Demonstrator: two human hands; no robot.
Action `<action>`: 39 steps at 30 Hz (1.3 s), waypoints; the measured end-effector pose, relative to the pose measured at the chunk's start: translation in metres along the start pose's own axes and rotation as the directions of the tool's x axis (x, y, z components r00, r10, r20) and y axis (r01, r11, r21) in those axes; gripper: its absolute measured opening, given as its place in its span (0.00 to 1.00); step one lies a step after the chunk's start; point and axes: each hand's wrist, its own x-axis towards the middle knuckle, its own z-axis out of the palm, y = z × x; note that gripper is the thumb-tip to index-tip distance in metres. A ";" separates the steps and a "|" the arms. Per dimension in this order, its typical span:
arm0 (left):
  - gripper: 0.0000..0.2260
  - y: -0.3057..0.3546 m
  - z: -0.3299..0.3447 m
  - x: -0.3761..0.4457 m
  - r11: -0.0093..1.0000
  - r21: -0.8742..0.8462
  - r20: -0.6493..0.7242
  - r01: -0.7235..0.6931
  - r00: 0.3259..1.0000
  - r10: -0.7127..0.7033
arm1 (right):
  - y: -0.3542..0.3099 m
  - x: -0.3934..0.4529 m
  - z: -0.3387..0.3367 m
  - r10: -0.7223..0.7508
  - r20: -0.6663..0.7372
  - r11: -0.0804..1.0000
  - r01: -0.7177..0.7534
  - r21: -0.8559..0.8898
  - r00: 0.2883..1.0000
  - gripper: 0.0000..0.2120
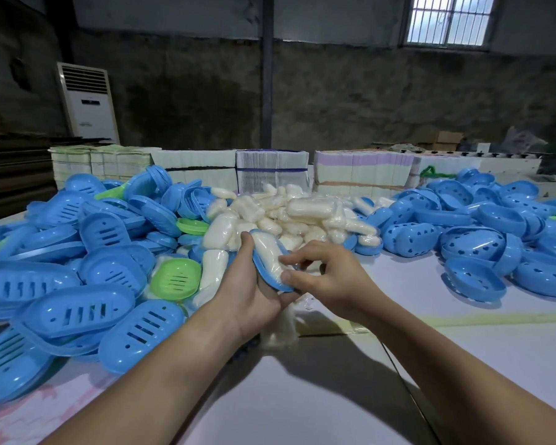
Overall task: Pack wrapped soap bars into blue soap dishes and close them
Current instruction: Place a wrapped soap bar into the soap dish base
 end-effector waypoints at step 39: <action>0.25 -0.010 0.004 0.002 0.998 0.021 -0.094 -0.052 0.994 0.054 | 0.029 0.000 -0.092 0.258 0.055 0.397 -0.158 0.904 0.965 0.14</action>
